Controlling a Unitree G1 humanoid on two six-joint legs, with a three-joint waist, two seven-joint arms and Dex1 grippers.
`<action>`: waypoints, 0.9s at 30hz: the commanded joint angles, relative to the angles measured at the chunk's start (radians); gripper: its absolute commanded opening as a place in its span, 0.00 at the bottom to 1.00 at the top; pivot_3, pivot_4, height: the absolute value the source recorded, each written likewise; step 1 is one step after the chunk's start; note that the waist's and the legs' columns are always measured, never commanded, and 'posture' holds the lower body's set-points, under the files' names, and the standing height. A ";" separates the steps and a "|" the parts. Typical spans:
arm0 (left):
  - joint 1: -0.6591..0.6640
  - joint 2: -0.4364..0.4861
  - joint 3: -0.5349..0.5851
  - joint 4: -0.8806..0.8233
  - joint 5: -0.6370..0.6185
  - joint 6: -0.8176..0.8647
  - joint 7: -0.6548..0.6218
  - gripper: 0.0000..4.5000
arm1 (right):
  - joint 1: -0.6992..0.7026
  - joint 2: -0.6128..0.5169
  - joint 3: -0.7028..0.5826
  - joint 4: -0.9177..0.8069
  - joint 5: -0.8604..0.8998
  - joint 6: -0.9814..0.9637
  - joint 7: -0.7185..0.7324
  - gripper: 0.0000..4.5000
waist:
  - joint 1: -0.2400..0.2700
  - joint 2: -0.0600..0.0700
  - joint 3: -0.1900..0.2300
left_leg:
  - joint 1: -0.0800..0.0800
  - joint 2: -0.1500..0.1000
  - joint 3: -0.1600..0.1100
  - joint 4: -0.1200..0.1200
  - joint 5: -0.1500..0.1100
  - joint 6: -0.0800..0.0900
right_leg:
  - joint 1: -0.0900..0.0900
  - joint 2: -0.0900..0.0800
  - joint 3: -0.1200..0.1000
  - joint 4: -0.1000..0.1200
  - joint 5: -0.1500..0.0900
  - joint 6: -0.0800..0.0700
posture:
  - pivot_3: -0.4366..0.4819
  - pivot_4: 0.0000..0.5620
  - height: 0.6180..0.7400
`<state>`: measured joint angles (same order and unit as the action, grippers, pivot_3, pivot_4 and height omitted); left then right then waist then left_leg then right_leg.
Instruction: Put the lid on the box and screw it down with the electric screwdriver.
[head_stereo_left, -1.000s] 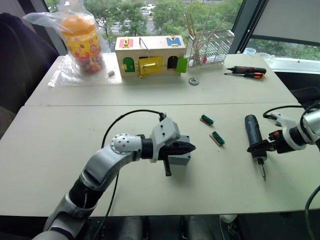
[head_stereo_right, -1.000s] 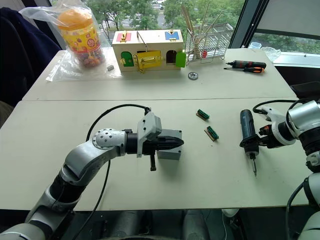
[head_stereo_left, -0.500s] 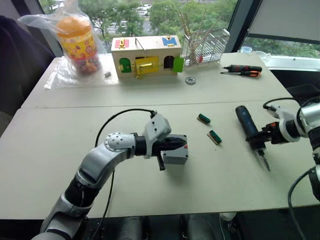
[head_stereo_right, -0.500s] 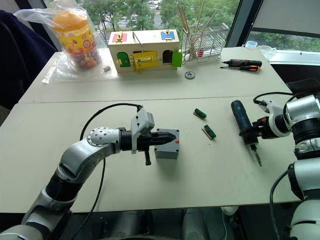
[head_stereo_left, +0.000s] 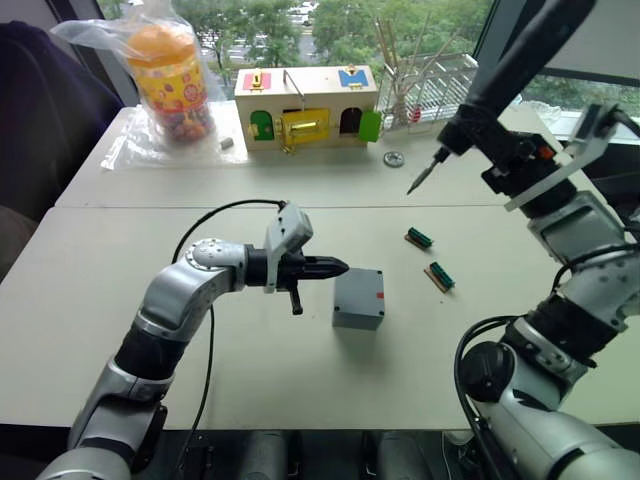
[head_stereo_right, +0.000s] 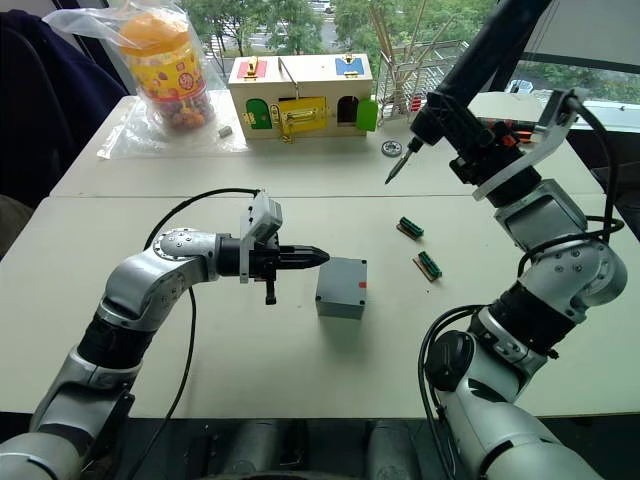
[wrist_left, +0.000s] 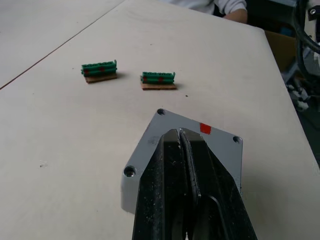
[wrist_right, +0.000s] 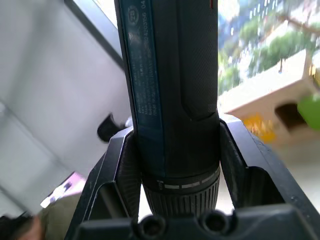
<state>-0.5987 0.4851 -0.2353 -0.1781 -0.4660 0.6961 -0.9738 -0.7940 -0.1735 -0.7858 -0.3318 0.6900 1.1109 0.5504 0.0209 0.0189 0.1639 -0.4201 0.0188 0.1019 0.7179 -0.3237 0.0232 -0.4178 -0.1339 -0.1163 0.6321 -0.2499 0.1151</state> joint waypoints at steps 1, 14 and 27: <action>-0.023 0.008 -0.050 -0.018 0.023 -0.001 -0.029 0.00 | 0.135 0.029 0.141 -0.140 0.030 -0.111 0.001 0.39 | -0.011 0.000 0.000 | 0.000 -0.001 0.000 -0.002 0.000 0.000 | 0.000 0.000 0.000 0.000 0.000 0.000 | 0.48 0.27 0.76; -0.027 0.023 -0.158 0.066 0.176 -0.080 -0.045 0.00 | 0.436 -0.060 0.444 -0.118 -0.039 -0.394 0.044 0.39 | -0.031 0.000 0.000 | 0.002 -0.001 0.001 -0.002 0.001 -0.001 | 0.000 0.000 0.003 0.001 0.000 0.000 | 0.48 0.27 0.76; -0.011 0.032 -0.146 0.050 0.174 -0.067 -0.050 0.00 | 0.476 -0.103 0.523 -0.064 -0.026 -0.462 0.040 0.39 | -0.030 0.000 0.000 | 0.003 0.000 0.000 -0.002 0.001 -0.001 | 0.000 0.000 0.003 0.001 0.000 0.000 | 0.48 0.27 0.76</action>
<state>-0.6297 0.5023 -0.3746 -0.1275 -0.3092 0.6099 -1.0222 -0.3121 -0.2684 -0.2699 -0.3656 0.6352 0.6788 0.5793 -0.0095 0.0192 0.1640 -0.4173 0.0183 0.1021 0.7156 -0.3230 0.0222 -0.4179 -0.1337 -0.1136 0.6329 -0.2502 0.1150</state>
